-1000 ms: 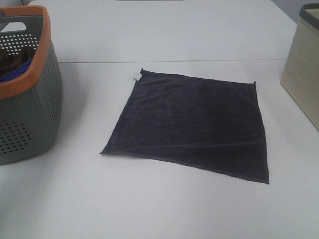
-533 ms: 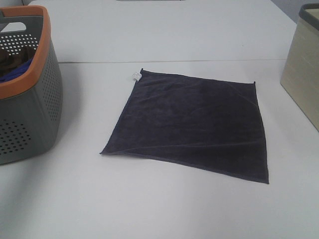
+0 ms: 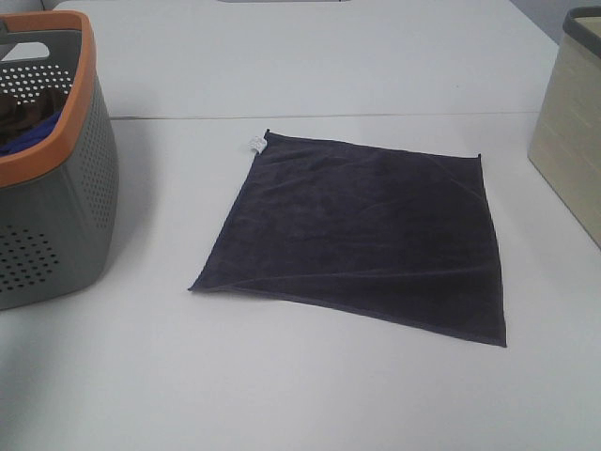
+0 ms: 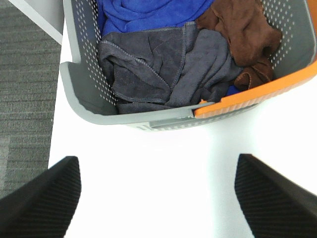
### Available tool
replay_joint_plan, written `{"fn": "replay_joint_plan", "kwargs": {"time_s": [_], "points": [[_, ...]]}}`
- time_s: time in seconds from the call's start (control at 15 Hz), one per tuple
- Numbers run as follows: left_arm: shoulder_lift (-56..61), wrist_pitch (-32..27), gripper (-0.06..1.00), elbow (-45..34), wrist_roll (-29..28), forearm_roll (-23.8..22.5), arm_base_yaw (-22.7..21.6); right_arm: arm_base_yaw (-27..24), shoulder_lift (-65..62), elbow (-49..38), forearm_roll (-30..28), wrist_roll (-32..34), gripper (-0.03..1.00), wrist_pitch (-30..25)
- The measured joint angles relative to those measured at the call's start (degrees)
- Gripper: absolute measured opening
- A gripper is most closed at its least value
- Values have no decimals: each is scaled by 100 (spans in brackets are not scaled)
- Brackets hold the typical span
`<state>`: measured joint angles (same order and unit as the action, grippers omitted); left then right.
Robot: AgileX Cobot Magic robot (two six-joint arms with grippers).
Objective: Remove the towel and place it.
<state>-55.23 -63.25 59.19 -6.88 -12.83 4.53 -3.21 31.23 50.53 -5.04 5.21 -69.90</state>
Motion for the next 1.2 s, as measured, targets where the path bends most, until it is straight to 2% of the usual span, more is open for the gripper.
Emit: {"fn": "replay_joint_plan", "kwargs": {"time_s": [0.2,0.33,0.4,0.47,0.6,0.8,1.07,1.2], "points": [[1255,453,80,-957,0,74,0,0,-1129,-441,6,-258,80,0],[2126,567,80,-1696,40,74,0,0,-1833,-745,6,-355,80,23],[2945,579,80,-2412,97,74,0,0,-2481,-1037,23,-407,80,126],[3340,579,80,-2653,109,74,0,0,-2756,-1169,52,-413,80,143],[4005,579,80,-2893,109,92,0,0,-3071,-1306,189,-413,80,149],[5076,579,80,-2968,109,160,0,0,-3146,-1541,733,-521,80,304],[5546,418,80,-3054,264,814,0,0,-3146,-2160,1478,-1071,80,756],[5546,418,80,-3065,413,1020,0,0,-3146,-2177,1536,-1146,80,802]]}}
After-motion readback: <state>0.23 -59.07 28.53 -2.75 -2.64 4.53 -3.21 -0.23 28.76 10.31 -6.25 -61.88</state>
